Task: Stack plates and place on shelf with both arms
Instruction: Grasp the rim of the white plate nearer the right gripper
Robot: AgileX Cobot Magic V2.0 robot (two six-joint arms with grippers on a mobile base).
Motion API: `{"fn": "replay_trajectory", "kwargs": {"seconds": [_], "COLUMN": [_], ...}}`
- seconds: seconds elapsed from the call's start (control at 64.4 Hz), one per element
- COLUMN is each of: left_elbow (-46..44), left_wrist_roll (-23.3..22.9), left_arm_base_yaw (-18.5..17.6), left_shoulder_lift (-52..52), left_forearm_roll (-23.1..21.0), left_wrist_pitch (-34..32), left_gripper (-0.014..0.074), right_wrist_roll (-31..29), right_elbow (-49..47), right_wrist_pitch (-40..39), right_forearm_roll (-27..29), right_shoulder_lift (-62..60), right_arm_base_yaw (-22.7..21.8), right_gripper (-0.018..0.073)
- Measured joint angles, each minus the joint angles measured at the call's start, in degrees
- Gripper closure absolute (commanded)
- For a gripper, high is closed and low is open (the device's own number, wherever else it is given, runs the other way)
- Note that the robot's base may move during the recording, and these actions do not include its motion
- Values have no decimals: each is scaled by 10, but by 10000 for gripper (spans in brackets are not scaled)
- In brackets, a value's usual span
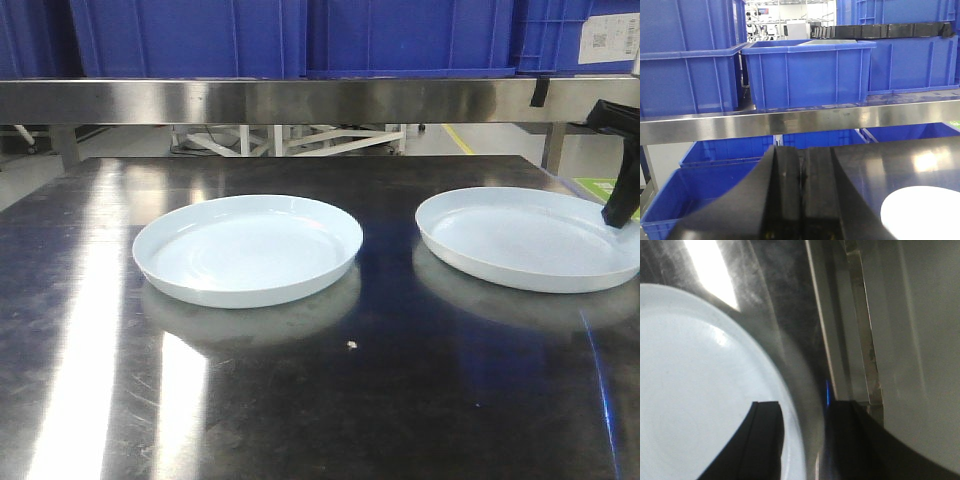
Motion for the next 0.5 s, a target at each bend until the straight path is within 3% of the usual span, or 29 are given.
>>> {"fn": "replay_trajectory", "kwargs": {"seconds": [0.326, 0.497], "left_elbow": [0, 0], "left_wrist_roll": [0, 0], "left_arm_base_yaw": [0, 0], "left_shoulder_lift": [0, 0], "left_forearm_roll": [0, 0], "left_wrist_pitch": [0, 0], "left_gripper": [513, 513], "right_wrist_roll": [0, 0], "right_elbow": [-3, -4], "right_wrist_pitch": [-1, -1], "right_forearm_roll": [-2, -7], "right_shoulder_lift": [6, 7], "right_arm_base_yaw": [19, 19], "right_gripper": [222, 365]}}
